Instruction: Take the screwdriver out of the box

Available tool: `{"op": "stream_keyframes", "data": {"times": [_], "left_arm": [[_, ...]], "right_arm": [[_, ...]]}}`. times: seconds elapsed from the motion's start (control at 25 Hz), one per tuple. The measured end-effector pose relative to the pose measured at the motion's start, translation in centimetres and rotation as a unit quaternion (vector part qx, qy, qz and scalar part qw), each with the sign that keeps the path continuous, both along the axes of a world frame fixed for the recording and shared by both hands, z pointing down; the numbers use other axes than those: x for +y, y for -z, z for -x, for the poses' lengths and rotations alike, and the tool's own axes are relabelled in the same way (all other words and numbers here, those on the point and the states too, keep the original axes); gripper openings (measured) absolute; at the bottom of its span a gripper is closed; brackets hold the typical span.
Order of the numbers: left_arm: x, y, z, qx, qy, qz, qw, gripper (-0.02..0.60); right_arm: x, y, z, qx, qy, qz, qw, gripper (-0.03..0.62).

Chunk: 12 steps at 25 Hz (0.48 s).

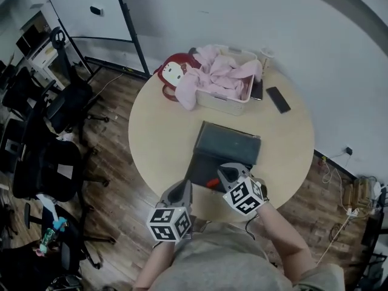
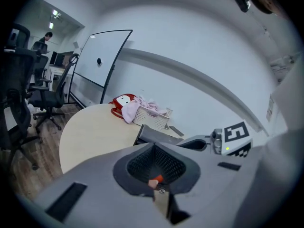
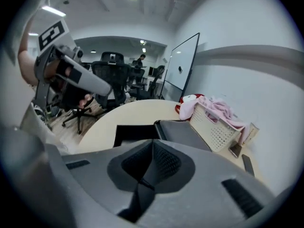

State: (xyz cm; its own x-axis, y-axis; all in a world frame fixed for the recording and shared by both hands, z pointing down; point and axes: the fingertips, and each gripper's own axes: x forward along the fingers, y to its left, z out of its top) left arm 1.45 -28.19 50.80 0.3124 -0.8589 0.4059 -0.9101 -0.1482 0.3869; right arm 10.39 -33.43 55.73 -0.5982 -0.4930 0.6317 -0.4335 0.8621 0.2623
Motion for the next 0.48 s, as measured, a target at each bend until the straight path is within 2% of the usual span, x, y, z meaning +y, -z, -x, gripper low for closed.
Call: {"op": "stream_keyframes", "data": {"times": [0.12,0.28,0.32,0.4,0.48], "left_arm": [[0.1,-0.4,0.6,0.002,0.023,0.004,0.9997,0.003],[0.5,-0.7,1.4,0.001,0.049,0.007,0.9988,0.003],[0.7,-0.8,1.6,0.000,0.055,0.008,0.9984,0.003],[1.0,-1.0,2.0,0.000,0.066,0.012,0.9977,0.003],[1.2,-1.0,2.4,-0.001,0.075,0.014,0.9971,0.003]], "right_arm": [[0.7,-3.2,0.5,0.064,0.066,0.021,0.996,0.003],[1.4,-6.2,1.0,0.122,0.140,0.026,0.982,0.003],[1.6,-6.8,1.1,0.135,0.159,0.028,0.978,0.003],[2.3,-8.0,1.2,0.165,0.204,0.039,0.964,0.107],[3.2,-9.1,1.2,0.198,0.253,0.054,0.945,0.112]]}}
